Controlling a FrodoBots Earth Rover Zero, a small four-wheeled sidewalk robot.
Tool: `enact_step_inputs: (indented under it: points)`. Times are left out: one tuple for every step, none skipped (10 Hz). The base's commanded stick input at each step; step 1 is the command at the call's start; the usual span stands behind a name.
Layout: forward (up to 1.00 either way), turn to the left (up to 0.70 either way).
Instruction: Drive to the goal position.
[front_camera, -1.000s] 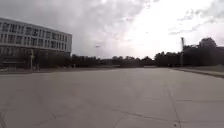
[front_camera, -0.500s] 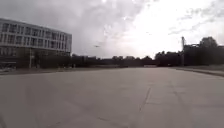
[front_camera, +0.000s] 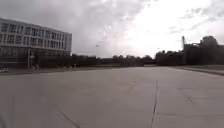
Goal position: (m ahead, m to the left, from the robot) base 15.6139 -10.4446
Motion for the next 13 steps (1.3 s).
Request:
enact_step_inputs:
  points:
    - [0.70,-0.01]
    - [0.70,-0.01]
    - [0.70,-0.01]
    - [0.70,-0.01]
    - [0.70,-0.01]
    - [0.70,-0.01]
    - [0.70,-0.01]
    - [0.70,-0.01]
    - [0.70,-0.01]
    - [0.70,-0.01]
    - [0.70,-0.01]
    - [0.70,-0.01]
    - [0.70,-0.01]
